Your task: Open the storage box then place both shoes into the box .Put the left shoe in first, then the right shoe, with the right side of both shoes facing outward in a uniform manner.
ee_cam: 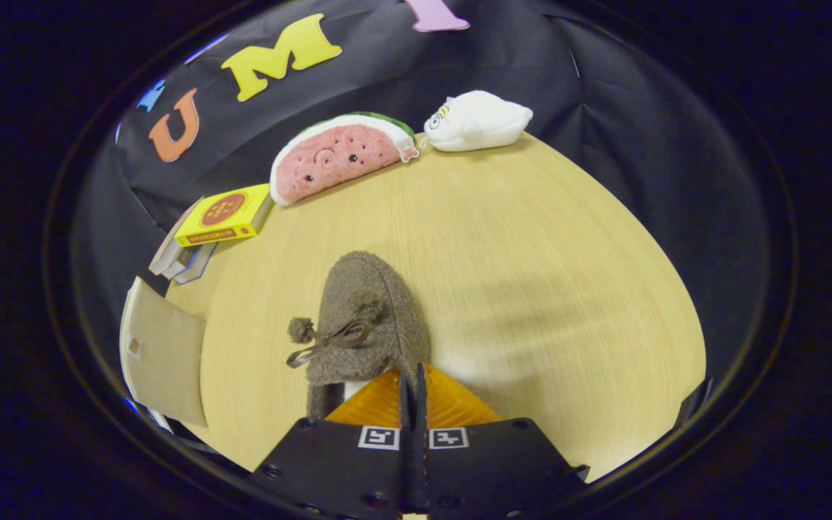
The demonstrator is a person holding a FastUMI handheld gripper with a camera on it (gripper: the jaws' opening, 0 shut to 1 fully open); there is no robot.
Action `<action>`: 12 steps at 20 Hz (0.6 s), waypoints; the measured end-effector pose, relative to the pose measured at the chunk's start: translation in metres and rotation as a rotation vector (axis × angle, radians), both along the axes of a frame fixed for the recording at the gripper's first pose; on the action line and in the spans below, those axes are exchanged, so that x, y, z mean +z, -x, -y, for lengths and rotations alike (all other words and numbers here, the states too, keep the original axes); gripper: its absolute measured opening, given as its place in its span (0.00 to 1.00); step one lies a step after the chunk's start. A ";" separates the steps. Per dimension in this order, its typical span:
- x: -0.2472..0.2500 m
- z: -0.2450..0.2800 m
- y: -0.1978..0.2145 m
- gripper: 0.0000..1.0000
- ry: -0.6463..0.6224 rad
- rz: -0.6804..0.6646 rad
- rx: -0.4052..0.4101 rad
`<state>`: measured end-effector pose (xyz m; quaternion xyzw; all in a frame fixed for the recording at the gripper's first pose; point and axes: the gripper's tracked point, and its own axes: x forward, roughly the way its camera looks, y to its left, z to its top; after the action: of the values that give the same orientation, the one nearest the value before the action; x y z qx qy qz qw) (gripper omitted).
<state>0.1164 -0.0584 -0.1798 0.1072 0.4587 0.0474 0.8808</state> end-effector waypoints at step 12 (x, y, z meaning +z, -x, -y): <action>0.124 -0.093 0.029 0.00 -0.109 0.120 -0.004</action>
<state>0.0870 0.0345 -0.0556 0.1528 0.4016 0.0767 0.8997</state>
